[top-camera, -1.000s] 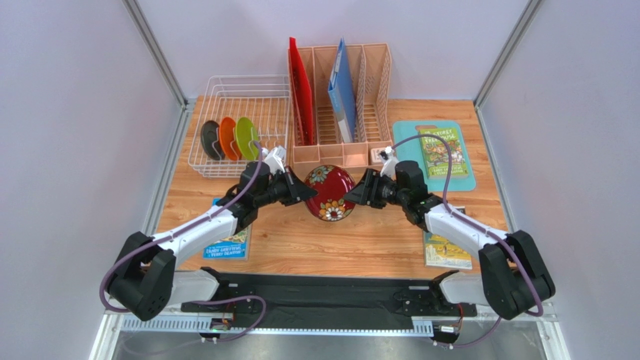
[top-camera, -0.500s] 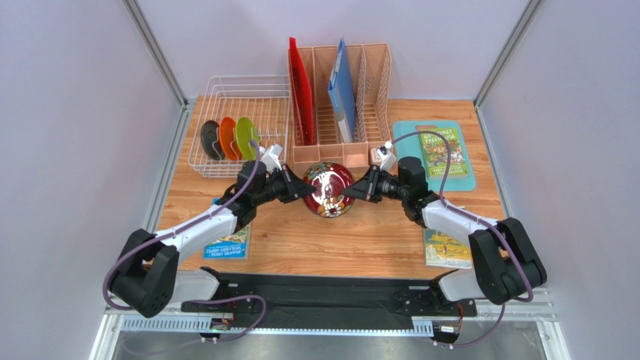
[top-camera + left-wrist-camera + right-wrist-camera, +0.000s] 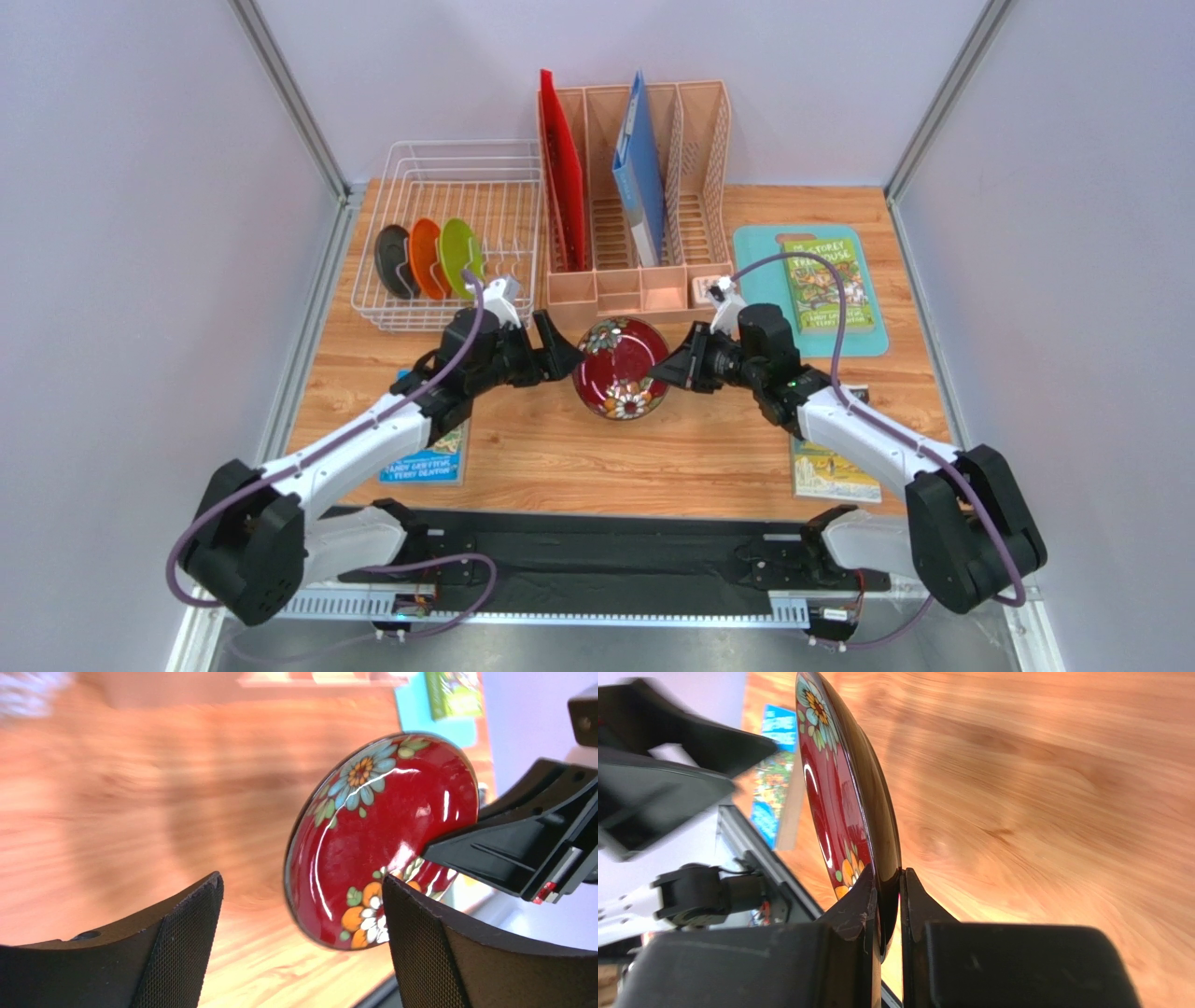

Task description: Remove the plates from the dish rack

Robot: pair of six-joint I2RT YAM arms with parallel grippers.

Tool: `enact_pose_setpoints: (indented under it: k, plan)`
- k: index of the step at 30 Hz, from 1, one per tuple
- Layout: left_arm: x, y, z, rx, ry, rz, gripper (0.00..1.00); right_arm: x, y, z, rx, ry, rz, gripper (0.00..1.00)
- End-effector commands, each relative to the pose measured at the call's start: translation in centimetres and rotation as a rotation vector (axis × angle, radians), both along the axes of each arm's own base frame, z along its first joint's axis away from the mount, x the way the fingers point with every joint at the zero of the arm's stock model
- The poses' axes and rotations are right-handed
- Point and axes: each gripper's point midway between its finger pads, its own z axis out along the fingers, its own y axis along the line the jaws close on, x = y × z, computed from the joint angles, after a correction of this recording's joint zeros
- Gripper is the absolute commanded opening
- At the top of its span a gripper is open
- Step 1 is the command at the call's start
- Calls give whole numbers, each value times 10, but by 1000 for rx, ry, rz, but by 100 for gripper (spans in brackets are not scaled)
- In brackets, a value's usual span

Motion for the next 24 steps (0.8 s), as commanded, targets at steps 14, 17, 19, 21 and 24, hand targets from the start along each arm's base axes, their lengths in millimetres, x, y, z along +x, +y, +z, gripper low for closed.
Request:
enact_pose_setpoints:
  k: [14,17,19,21,24]
  plan:
    - [36,130,80,522,-324,449,99,3,-2,-28,-70,102,-4,0]
    - [40,137,81,563,-324,480,100,3,-4,-38,-90,130,-16,0]
    - [42,138,81,578,-322,485,99,-2,-12,-51,-132,188,-48,0]
    - [42,139,80,587,-321,490,99,-6,-16,-60,-167,230,-55,0]
    - [43,142,80,599,-319,505,99,-8,-20,-71,-196,259,-65,0]
